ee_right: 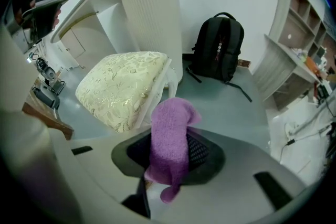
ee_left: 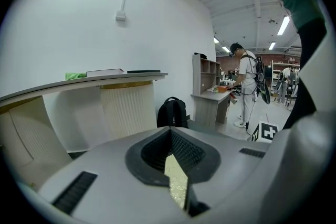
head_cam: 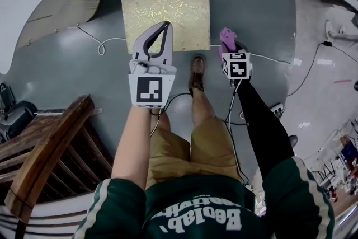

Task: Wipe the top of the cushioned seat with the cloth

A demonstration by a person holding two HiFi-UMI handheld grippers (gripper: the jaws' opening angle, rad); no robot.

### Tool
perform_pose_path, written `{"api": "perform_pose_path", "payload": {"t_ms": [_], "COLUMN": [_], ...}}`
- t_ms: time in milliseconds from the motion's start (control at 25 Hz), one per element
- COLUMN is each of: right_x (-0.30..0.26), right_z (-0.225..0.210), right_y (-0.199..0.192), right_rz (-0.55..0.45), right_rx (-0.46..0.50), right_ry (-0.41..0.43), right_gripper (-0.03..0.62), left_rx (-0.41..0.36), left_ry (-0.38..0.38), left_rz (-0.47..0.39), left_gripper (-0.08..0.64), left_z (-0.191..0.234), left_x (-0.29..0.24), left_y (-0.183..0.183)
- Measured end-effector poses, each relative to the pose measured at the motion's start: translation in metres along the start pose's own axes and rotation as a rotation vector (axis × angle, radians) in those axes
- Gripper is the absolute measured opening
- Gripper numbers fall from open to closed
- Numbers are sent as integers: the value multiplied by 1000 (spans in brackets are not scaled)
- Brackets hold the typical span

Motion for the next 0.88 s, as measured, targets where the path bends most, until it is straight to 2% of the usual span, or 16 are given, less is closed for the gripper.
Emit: {"api": "perform_pose_path", "payload": {"t_ms": [200, 440, 520, 720, 880], "right_x": [10, 42, 59, 124, 190], "right_z": [7, 39, 53, 97, 137], "right_y": [7, 30, 50, 96, 138], "right_rz": [-29, -136, -187, -313, -438], "right_rx": [25, 29, 36, 27, 68], "right_ry": [23, 43, 43, 45, 53], "right_gripper": [126, 126, 126, 126, 129], "left_rx": [2, 25, 14, -14, -39], "left_ry": [19, 43, 41, 70, 91], "left_rz": [-14, -3, 7, -38, -64], "left_gripper": [15, 15, 15, 15, 15], "left_z": [7, 33, 46, 84, 111], "left_x": [13, 54, 64, 95, 129], "left_y": [6, 7, 10, 45, 86]}}
Point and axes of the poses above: the fingertips, and each gripper's own axes: x backward along the fingers, z to its left, y out of its top, the point moved 1 cm from there along x, backward along the fingers, and after that the axes turned 10 degrees about -x, right-handed, at the moved point
